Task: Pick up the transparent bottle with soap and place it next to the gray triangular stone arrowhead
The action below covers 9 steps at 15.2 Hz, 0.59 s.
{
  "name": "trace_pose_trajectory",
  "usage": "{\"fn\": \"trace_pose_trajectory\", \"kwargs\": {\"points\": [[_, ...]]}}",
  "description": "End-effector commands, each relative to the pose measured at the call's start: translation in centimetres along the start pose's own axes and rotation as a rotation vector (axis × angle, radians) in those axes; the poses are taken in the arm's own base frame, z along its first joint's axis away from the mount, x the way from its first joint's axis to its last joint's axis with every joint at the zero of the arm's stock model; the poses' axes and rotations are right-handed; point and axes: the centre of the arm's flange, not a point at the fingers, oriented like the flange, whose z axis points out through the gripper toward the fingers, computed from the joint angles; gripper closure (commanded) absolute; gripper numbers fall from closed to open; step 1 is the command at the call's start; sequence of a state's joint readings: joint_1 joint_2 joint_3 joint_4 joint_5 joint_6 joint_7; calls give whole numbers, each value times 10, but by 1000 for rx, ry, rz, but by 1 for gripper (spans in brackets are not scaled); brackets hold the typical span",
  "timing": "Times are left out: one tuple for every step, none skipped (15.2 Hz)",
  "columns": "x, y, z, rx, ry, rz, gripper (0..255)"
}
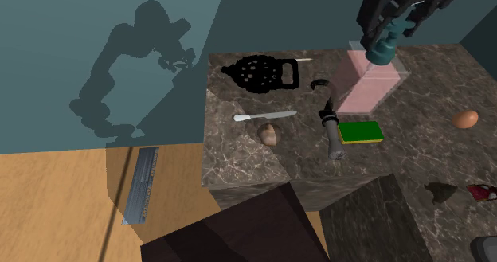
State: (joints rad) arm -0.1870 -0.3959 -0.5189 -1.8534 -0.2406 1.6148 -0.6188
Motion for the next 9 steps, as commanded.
{"fn": "trace_pose_trajectory", "kwargs": {"points": [[-11, 25, 0, 0, 0, -1, 255], [-17, 37, 1, 0, 0, -1, 255], [-23, 49, 1, 0, 0, -1, 255], [-29, 60, 2, 0, 0, -1, 255], [-35, 72, 3, 0, 0, -1, 255], [-41, 84, 4, 0, 0, -1, 255], [-46, 96, 5, 0, 0, -1, 255], [-52, 108, 5, 0, 0, -1, 255], [-58, 119, 6, 0, 0, -1, 255]]}}
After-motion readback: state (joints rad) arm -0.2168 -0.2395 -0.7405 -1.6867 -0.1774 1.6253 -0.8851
